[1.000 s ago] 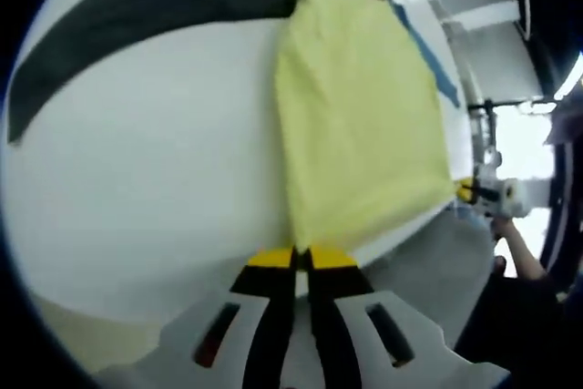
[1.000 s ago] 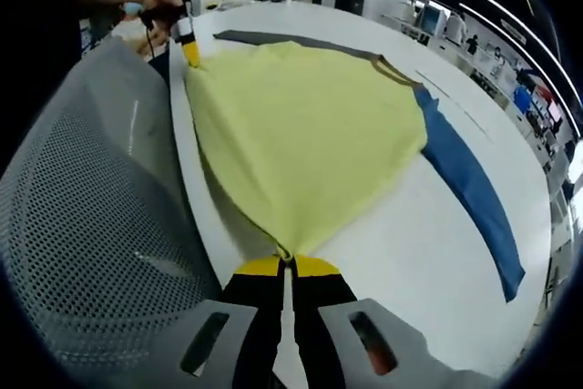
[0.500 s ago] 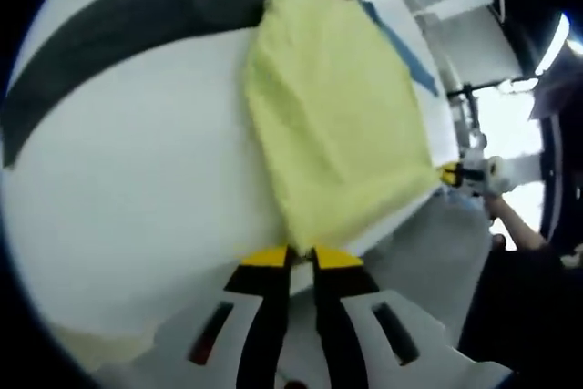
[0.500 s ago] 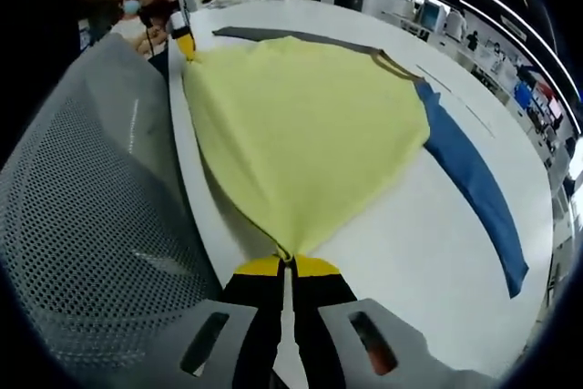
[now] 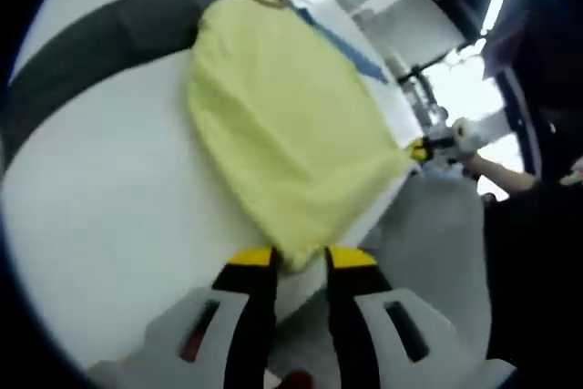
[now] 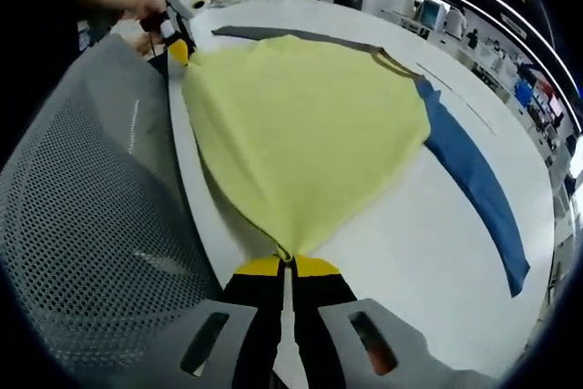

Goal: Fold the garment on the visible template until the final outline fits inside the template.

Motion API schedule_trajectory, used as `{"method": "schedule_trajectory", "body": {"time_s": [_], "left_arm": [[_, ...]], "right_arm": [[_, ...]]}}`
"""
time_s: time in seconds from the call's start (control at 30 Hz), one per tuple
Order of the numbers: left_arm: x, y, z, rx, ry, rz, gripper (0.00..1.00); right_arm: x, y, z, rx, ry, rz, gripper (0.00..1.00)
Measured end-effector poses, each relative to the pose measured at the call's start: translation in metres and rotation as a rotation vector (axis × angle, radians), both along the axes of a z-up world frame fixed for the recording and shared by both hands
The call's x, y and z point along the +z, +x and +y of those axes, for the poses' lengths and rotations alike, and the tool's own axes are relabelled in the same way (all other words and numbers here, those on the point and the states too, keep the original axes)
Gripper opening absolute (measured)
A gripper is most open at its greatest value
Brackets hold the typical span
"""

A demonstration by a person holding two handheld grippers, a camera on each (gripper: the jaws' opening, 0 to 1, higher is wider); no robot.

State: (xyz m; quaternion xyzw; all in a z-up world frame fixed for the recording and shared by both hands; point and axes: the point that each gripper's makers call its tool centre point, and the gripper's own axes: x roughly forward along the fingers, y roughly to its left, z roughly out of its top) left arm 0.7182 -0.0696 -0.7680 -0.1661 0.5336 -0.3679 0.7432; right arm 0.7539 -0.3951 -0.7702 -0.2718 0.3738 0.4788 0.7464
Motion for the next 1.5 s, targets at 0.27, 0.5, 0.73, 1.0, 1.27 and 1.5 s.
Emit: {"method": "schedule_trajectory", "body": {"time_s": [0.27,0.5,0.73,1.0,1.27,1.5], "left_arm": [[-0.007,-0.017,0.005,0.007,0.008,0.078,0.0],[-0.008,-0.016,0.008,0.041,0.015,0.096,0.0],[0.0,-0.012,0.022,0.068,0.03,0.073,0.0],[0.009,0.013,0.022,0.153,-0.068,-0.029,0.21],[0.001,0.007,0.012,0.142,-0.097,-0.001,0.01],[-0.001,-0.002,0.023,0.144,-0.084,0.032,0.02]], "right_arm": [[-0.001,0.0,0.0,-0.002,0.0,0.005,0.03],[-0.002,-0.001,0.0,0.002,0.001,0.004,0.03],[-0.002,0.0,0.0,0.002,0.002,0.005,0.03],[-0.002,0.0,0.0,0.002,0.0,0.008,0.03],[-0.003,0.0,-0.001,0.001,-0.004,0.011,0.03],[-0.004,0.0,-0.002,-0.003,-0.005,0.016,0.03]]}}
